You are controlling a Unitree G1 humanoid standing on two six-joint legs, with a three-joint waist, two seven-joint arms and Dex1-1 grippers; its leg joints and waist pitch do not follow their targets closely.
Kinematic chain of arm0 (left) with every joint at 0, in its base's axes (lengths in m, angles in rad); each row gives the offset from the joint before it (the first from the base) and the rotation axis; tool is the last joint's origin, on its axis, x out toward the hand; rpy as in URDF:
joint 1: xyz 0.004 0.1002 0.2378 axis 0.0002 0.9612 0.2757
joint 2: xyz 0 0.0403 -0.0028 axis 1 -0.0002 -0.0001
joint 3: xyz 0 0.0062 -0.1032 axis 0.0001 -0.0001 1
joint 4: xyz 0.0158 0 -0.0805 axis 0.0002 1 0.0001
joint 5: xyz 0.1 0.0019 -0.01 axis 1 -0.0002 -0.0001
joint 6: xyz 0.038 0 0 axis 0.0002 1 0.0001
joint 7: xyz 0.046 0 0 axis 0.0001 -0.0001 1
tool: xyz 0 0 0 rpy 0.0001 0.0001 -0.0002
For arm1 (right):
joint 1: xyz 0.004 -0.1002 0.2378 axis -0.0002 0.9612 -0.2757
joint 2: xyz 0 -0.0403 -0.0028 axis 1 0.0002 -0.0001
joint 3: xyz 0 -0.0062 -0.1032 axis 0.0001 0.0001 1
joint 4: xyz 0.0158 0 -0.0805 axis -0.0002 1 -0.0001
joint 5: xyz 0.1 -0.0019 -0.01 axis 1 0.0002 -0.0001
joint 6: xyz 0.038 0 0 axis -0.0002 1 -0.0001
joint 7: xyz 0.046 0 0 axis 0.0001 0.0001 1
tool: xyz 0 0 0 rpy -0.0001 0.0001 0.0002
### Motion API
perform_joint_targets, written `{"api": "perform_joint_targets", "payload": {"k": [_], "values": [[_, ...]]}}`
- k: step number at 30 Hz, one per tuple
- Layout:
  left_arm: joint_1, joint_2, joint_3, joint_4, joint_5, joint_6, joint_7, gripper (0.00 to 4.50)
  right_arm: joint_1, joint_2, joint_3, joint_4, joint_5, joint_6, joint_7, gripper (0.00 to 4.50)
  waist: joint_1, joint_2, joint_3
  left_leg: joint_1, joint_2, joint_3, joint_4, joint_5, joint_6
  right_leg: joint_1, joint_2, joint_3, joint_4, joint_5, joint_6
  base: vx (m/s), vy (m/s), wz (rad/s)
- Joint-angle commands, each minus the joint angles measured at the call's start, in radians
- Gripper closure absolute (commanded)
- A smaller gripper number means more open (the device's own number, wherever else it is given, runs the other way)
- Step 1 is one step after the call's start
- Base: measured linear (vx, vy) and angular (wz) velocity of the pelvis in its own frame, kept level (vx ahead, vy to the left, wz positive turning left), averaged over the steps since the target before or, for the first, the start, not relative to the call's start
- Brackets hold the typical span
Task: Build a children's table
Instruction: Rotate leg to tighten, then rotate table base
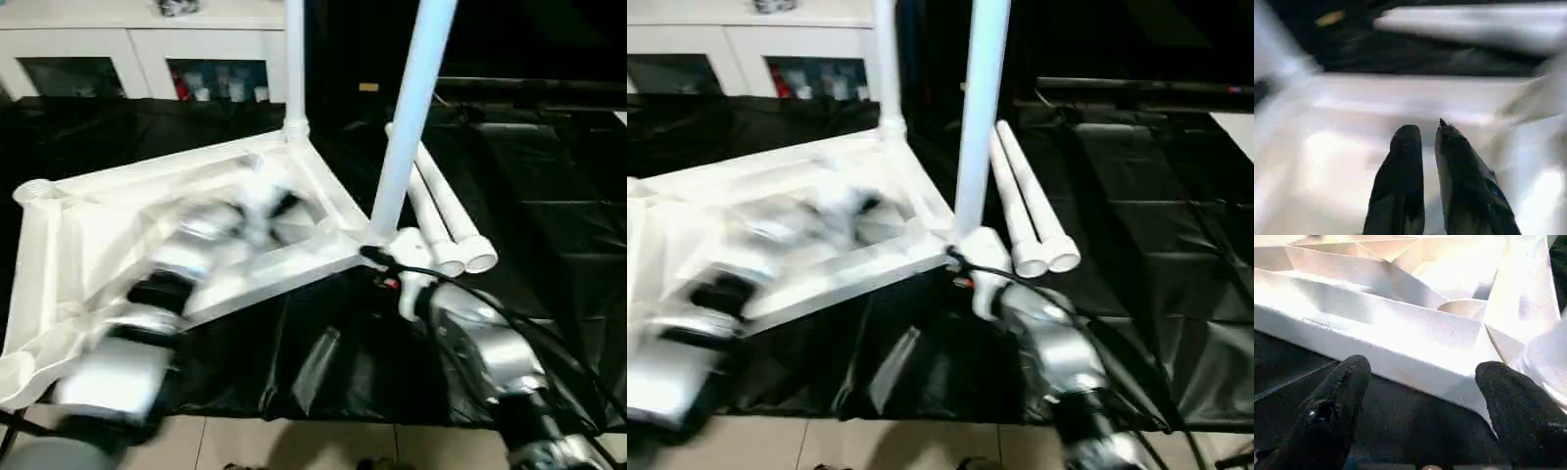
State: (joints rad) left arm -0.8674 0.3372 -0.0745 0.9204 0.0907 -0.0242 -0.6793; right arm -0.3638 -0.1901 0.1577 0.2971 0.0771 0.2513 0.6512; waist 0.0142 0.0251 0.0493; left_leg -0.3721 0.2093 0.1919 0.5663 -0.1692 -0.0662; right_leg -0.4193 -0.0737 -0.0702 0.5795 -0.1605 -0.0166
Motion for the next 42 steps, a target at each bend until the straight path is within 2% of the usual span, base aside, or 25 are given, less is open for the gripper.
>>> {"api": "perform_joint_targets", "payload": {"k": [1,2,3,4,6,7,8,10,11,13,14,15,17,19,21,22,23,24,26,29,30,32,34,37,42], "values": [[0.032,0.054,0.006,-0.036,0.043,0.044,0.004,3.86,-0.027,0.012,0.011,0.033,-0.014,0.023,-0.027,0.61,0.009,-0.008,-0.075,0.008,0.018,-0.012,-0.044,-0.118,0.100,0.069,-0.057,0.037,-0.040,-0.067,-0.245,0.000,0.000,0.00],[0.045,0.078,0.005,-0.055,0.056,0.058,-0.006,3.86,-0.034,0.015,0.013,0.042,-0.016,0.021,-0.032,0.61,0.008,-0.008,-0.073,0.011,0.016,-0.009,-0.045,-0.129,0.092,0.066,-0.053,0.036,-0.044,-0.089,-0.241,0.000,0.000,0.00],[0.068,0.124,0.009,-0.082,0.071,0.090,-0.010,3.86,-0.045,0.016,0.018,0.054,-0.024,0.021,-0.037,0.61,0.010,-0.004,-0.071,0.015,0.021,-0.009,-0.048,-0.148,0.077,0.063,-0.057,0.039,-0.043,-0.110,-0.245,0.000,0.000,0.00],[0.086,0.158,0.011,-0.101,0.083,0.112,-0.014,3.86,-0.053,0.016,0.023,0.061,-0.032,0.020,-0.040,0.61,0.011,-0.001,-0.069,0.014,0.021,-0.009,-0.049,-0.156,0.064,0.063,-0.056,0.040,-0.043,-0.125,-0.237,0.000,0.000,0.00],[0.109,0.203,0.013,-0.119,0.097,0.140,-0.013,4.02,-0.063,0.016,0.029,0.072,-0.046,0.022,-0.046,0.61,0.015,0.003,-0.070,0.021,0.022,-0.008,-0.050,-0.171,0.045,0.059,-0.055,0.043,-0.043,-0.130,-0.232,0.000,0.000,0.00],[0.122,0.229,0.013,-0.121,0.110,0.150,0.001,4.21,-0.068,0.013,0.032,0.078,-0.054,0.027,-0.047,0.61,0.018,0.002,-0.068,0.021,0.022,-0.008,-0.052,-0.176,0.039,0.058,-0.055,0.042,-0.044,-0.133,-0.229,0.000,0.000,0.00],[0.138,0.265,0.011,-0.117,0.120,0.166,0.016,4.21,-0.076,0.008,0.037,0.089,-0.063,0.043,-0.045,0.61,0.026,0.001,-0.068,0.028,0.022,-0.006,-0.053,-0.199,0.021,0.054,-0.055,0.044,-0.046,-0.145,-0.224,0.000,0.000,0.00],[0.143,0.279,0.006,-0.100,0.124,0.164,0.028,4.37,-0.079,0.003,0.043,0.094,-0.065,0.050,-0.039,0.61,0.032,0.005,-0.065,0.027,0.022,-0.007,-0.055,-0.216,0.007,0.054,-0.056,0.046,-0.045,-0.150,-0.220,0.000,0.000,0.00],[0.144,0.285,0.000,-0.086,0.131,0.159,0.041,4.50,-0.081,0.001,0.045,0.098,-0.067,0.053,-0.037,0.87,0.033,0.004,-0.064,0.027,0.021,-0.008,-0.056,-0.224,0.003,0.054,-0.055,0.046,-0.046,-0.155,-0.216,0.000,0.000,0.00],[0.142,0.302,-0.018,-0.050,0.157,0.153,0.105,4.50,-0.093,-0.001,0.050,0.121,-0.079,0.054,-0.048,0.94,0.039,0.007,-0.063,0.029,0.020,-0.010,-0.058,-0.253,-0.016,0.055,-0.056,0.047,-0.047,-0.175,-0.203,0.000,0.000,0.00],[0.138,0.303,-0.018,-0.039,0.160,0.156,0.126,4.50,-0.098,0.000,0.049,0.130,-0.083,0.052,-0.057,0.99,0.039,0.006,-0.064,0.029,0.019,-0.010,-0.058,-0.256,-0.020,0.055,-0.056,0.047,-0.047,-0.178,-0.201,0.000,0.000,0.00],[0.138,0.305,-0.017,-0.037,0.170,0.165,0.149,4.50,-0.102,0.001,0.048,0.138,-0.085,0.048,-0.064,1.14,0.039,0.009,-0.064,0.028,0.017,-0.011,-0.057,-0.262,-0.026,0.056,-0.056,0.047,-0.046,-0.181,-0.200,0.000,0.000,0.00],[0.137,0.307,-0.014,-0.035,0.183,0.177,0.179,4.50,-0.108,0.002,0.047,0.149,-0.087,0.043,-0.075,1.14,0.039,0.006,-0.065,0.027,0.017,-0.012,-0.057,-0.265,-0.031,0.057,-0.057,0.048,-0.047,-0.181,-0.194,0.000,0.000,0.00],[0.133,0.303,-0.029,0.019,0.205,0.174,0.203,4.50,-0.119,0.006,0.040,0.169,-0.086,0.042,-0.079,1.38,0.039,0.010,-0.063,0.026,0.016,-0.012,-0.056,-0.280,-0.032,0.055,-0.058,0.048,-0.050,-0.210,-0.190,0.000,0.000,0.00],[0.131,0.300,-0.037,0.039,0.209,0.170,0.199,4.50,-0.123,0.008,0.038,0.177,-0.086,0.041,-0.079,1.50,0.038,0.007,-0.062,0.025,0.013,-0.014,-0.056,-0.302,-0.033,0.054,-0.057,0.048,-0.055,-0.253,-0.176,0.000,0.000,0.00],[0.131,0.297,-0.049,0.059,0.213,0.159,0.187,4.50,-0.130,0.009,0.040,0.193,-0.092,0.035,-0.082,1.60,0.037,0.010,-0.060,0.028,0.013,-0.016,-0.057,-0.328,-0.037,0.050,-0.058,0.048,-0.061,-0.303,-0.164,0.000,0.000,0.00],[0.130,0.294,-0.057,0.072,0.216,0.152,0.180,4.50,-0.135,0.009,0.042,0.205,-0.096,0.031,-0.084,1.69,0.037,0.009,-0.060,0.028,0.013,-0.017,-0.057,-0.335,-0.039,0.050,-0.058,0.048,-0.061,-0.312,-0.162,0.000,0.000,0.00],[0.126,0.287,-0.071,0.103,0.218,0.142,0.158,4.50,-0.147,0.010,0.045,0.229,-0.099,0.026,-0.082,1.76,0.038,0.014,-0.060,0.031,0.014,-0.019,-0.057,-0.348,-0.042,0.046,-0.058,0.047,-0.063,-0.319,-0.163,0.000,0.000,0.00],[0.123,0.286,-0.085,0.118,0.223,0.132,0.129,4.50,-0.159,0.010,0.048,0.253,-0.105,0.021,-0.086,1.94,0.038,0.014,-0.059,0.033,0.016,-0.021,-0.059,-0.370,-0.049,0.045,-0.059,0.047,-0.065,-0.327,-0.168,0.000,0.000,0.00],[0.118,0.285,-0.112,0.137,0.223,0.117,0.014,4.50,-0.205,0.012,0.048,0.337,-0.115,-0.012,-0.092,2.18,0.032,0.013,-0.055,0.034,0.014,-0.025,-0.059,-0.416,-0.057,0.044,-0.063,0.046,-0.069,-0.376,-0.170,0.000,0.000,0.00],[0.117,0.286,-0.112,0.133,0.219,0.120,-0.008,4.50,-0.212,0.012,0.049,0.350,-0.119,-0.018,-0.095,2.25,0.030,0.016,-0.053,0.035,0.015,-0.027,-0.060,-0.429,-0.060,0.043,-0.064,0.046,-0.069,-0.391,-0.173,0.000,0.000,0.00],[0.110,0.284,-0.109,0.129,0.211,0.124,-0.035,4.50,-0.223,0.009,0.051,0.369,-0.127,-0.038,-0.103,2.46,0.027,0.008,-0.051,0.033,0.014,-0.029,-0.061,-0.439,-0.059,0.045,-0.065,0.046,-0.071,-0.415,-0.167,0.000,0.000,0.00],[0.081,0.288,-0.112,0.150,0.215,0.108,-0.033,4.50,-0.241,0.023,0.003,0.353,-0.077,-0.086,-0.097,2.61,0.025,0.010,-0.055,0.036,0.014,-0.028,-0.059,-0.431,-0.051,0.045,-0.065,0.047,-0.070,-0.400,-0.169,0.000,0.000,0.00],[0.067,0.285,-0.116,0.173,0.215,0.100,-0.044,4.50,-0.244,0.016,-0.039,0.311,-0.038,-0.121,-0.087,2.69,0.027,0.009,-0.059,0.030,0.015,-0.026,-0.058,-0.383,-0.041,0.050,-0.063,0.049,-0.062,-0.326,-0.185,0.000,0.000,0.00],[0.077,0.278,-0.137,0.165,0.213,0.110,-0.131,4.50,-0.248,-0.047,-0.046,0.320,-0.069,-0.104,-0.106,2.69,0.034,0.011,-0.066,0.028,0.015,-0.018,-0.052,-0.283,-0.028,0.059,-0.060,0.048,-0.047,-0.173,-0.236,0.000,0.000,0.00]]}}
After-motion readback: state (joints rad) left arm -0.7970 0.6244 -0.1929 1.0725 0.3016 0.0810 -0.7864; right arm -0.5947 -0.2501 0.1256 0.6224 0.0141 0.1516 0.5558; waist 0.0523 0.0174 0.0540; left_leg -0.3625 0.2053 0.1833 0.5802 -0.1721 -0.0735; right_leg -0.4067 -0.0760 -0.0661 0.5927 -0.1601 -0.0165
